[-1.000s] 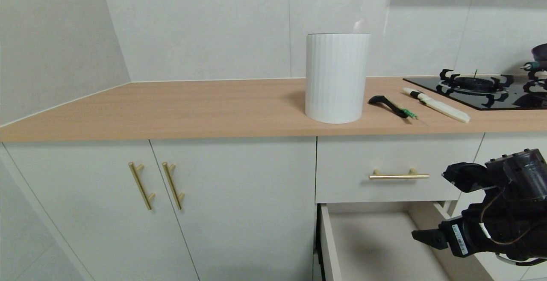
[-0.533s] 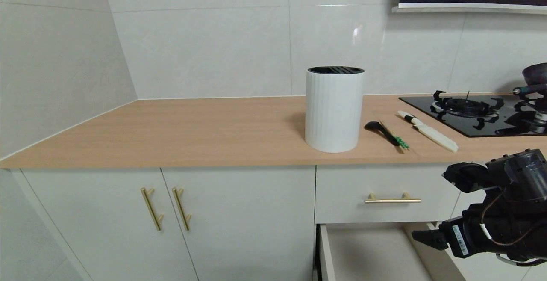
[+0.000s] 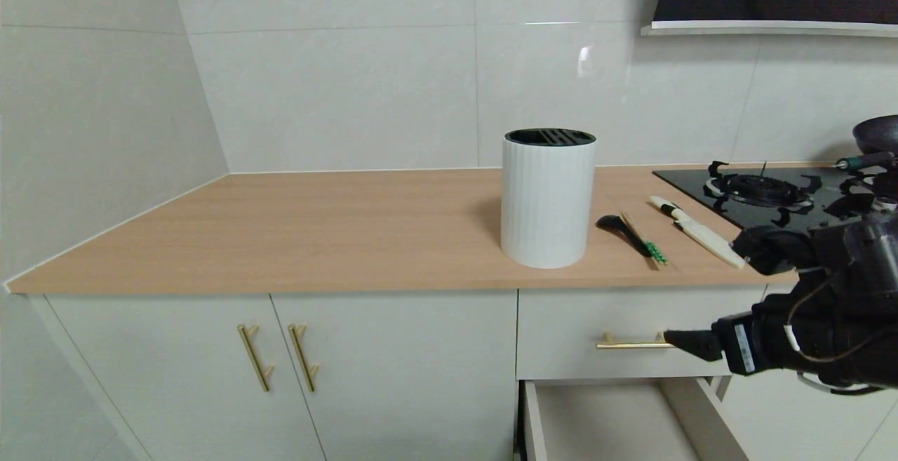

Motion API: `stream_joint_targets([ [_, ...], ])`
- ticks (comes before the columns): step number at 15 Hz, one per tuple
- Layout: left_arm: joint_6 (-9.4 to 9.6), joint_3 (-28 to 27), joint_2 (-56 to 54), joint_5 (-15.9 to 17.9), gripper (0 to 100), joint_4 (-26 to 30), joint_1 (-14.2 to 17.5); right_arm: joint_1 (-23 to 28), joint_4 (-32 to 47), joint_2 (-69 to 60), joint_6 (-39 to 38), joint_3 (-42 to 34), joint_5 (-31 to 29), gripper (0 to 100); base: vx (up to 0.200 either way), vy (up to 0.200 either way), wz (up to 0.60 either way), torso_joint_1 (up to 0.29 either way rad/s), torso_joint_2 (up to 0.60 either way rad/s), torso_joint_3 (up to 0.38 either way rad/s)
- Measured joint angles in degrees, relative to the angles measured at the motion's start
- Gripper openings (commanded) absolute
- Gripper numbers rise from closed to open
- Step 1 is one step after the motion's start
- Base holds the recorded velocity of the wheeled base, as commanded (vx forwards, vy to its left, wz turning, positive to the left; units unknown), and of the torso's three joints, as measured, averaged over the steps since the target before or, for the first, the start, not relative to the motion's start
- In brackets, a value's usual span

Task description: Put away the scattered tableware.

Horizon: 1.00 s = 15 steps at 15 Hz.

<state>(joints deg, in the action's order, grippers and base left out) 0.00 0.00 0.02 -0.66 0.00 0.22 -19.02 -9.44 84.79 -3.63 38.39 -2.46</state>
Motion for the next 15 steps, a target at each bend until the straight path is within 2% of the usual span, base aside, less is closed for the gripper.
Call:
stream_joint_targets([
  [4, 0.00, 0.0, 0.0, 0.0, 100, 0.0, 0.0, 2.3, 7.7, 5.6, -0.3, 16.3, -0.4, 100, 0.000, 0.000, 0.00, 0.000, 0.00, 0.000],
  [6, 0.00, 0.0, 0.0, 0.0, 100, 0.0, 0.0, 3.2, 9.6, 10.1, -0.5, 22.3, -2.6, 100, 0.000, 0.000, 0.00, 0.000, 0.00, 0.000],
  [9, 0.00, 0.0, 0.0, 0.0, 100, 0.0, 0.0, 4.6, 9.7, 16.0, -0.9, 25.5, -4.8, 100, 0.000, 0.000, 0.00, 0.000, 0.00, 0.000],
  [13, 0.00, 0.0, 0.0, 0.0, 100, 0.0, 0.0, 5.6, 2.1, 21.8, -2.7, 26.3, -5.2, 100, 0.000, 0.000, 0.00, 0.000, 0.00, 0.000],
  [15, 0.00, 0.0, 0.0, 0.0, 100, 0.0, 0.0, 5.7, 1.4, 23.6, -2.9, 26.2, -5.1, 100, 0.000, 0.000, 0.00, 0.000, 0.00, 0.000],
])
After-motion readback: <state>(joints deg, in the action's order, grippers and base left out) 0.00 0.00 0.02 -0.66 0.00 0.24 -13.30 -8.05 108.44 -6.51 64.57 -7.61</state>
